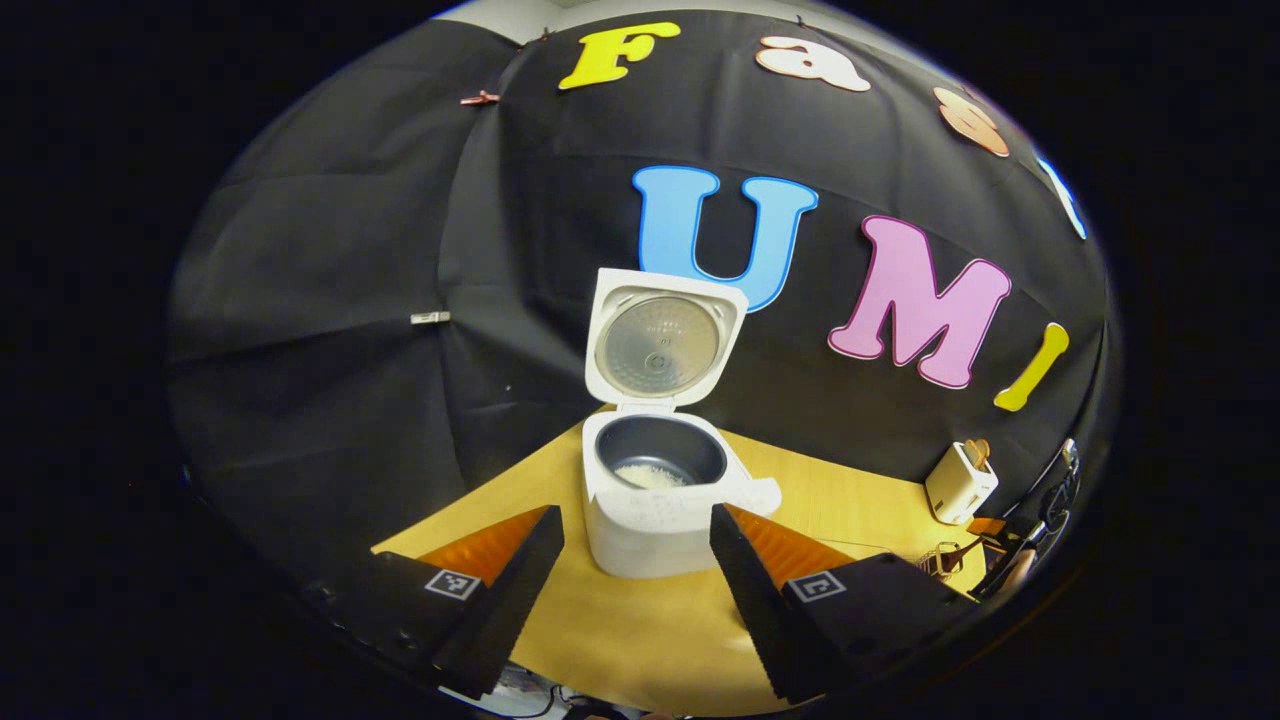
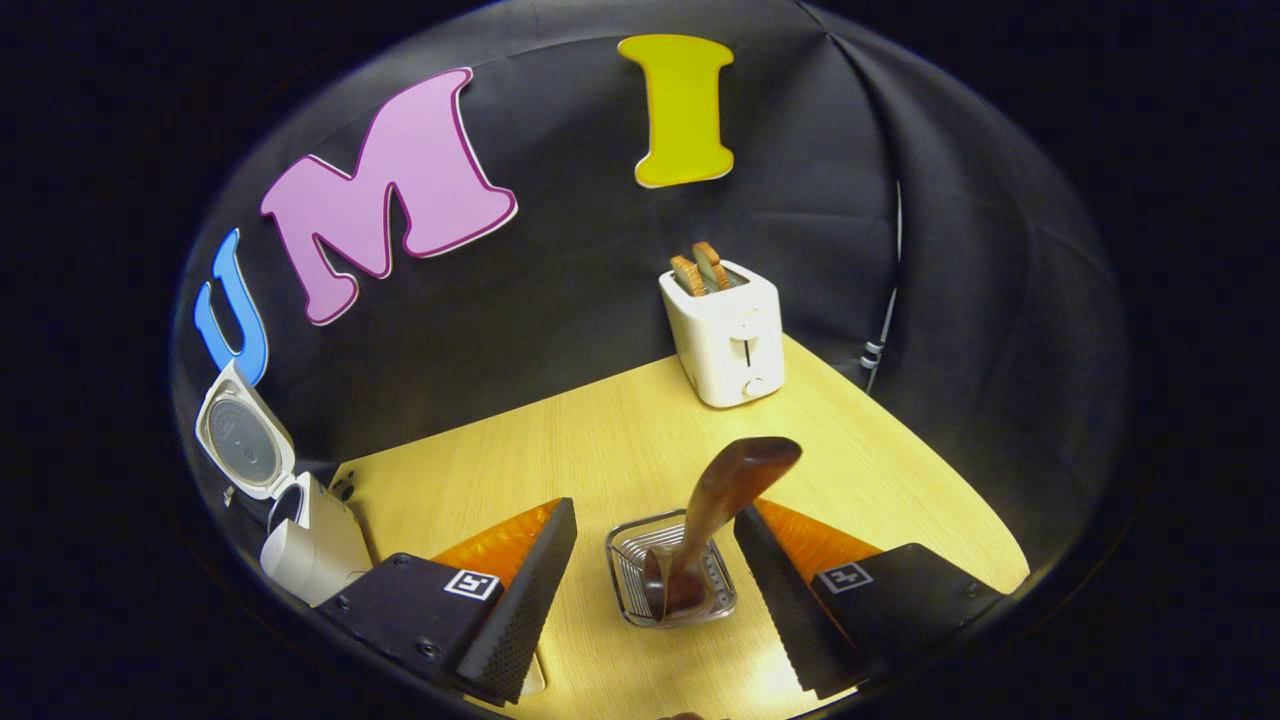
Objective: Close the left gripper, press the button to open the rice cooker; take a wooden spoon from the chopstick holder with the right hand, scoop a spoonful of rice and pour it into the rice cooker, then put the wooden spoon back into the chopstick holder.
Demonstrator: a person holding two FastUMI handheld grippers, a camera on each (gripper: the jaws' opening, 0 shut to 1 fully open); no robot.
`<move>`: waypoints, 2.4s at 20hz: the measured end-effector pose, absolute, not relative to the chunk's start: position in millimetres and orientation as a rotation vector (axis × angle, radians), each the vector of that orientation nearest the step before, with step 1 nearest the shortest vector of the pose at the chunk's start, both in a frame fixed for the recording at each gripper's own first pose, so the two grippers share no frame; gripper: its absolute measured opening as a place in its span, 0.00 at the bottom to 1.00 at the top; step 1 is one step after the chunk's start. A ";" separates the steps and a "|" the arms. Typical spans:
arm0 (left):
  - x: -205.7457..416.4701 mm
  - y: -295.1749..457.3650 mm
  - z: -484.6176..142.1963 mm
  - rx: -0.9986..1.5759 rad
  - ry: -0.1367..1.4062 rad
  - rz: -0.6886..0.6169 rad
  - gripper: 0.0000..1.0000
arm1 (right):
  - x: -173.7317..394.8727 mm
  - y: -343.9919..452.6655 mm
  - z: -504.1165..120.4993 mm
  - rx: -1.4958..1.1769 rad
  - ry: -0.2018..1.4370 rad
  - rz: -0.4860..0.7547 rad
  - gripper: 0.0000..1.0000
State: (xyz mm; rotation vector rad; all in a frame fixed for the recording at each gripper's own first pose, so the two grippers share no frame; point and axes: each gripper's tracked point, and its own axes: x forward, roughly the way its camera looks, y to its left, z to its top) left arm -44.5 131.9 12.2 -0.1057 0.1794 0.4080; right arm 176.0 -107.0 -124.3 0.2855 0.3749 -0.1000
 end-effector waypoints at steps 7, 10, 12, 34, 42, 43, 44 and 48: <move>36.2 181.2 67.9 -0.073 0.105 0.320 0.95 | 139.2 -122.9 -82.6 0.349 0.302 -0.181 0.99; 67.6 200.3 106.1 -0.052 0.031 0.285 0.95 | 122.8 -115.4 -77.2 0.346 0.307 -0.190 0.99; 88.9 214.8 133.3 -0.024 0.000 0.265 0.95 | 112.8 -109.8 -67.6 0.332 0.283 -0.204 0.98; 302.2 307.4 172.5 -0.055 0.079 0.168 0.94 | -30.6 -76.1 -80.7 0.371 0.334 -0.399 0.98; 281.4 281.2 151.6 -0.068 0.195 0.192 0.97 | -15.4 -57.7 -92.2 0.355 0.370 -0.321 0.99; 276.9 278.4 147.5 -0.075 0.205 0.189 0.98 | -11.5 -54.5 -95.1 0.353 0.376 -0.305 0.99; 270.6 273.3 145.8 -0.088 0.217 0.189 0.97 | -8.3 -52.0 -98.1 0.351 0.381 -0.289 0.99; 238.7 245.5 118.6 -0.139 0.279 0.179 0.97 | -0.1 -42.8 -108.3 0.362 0.406 -0.228 0.99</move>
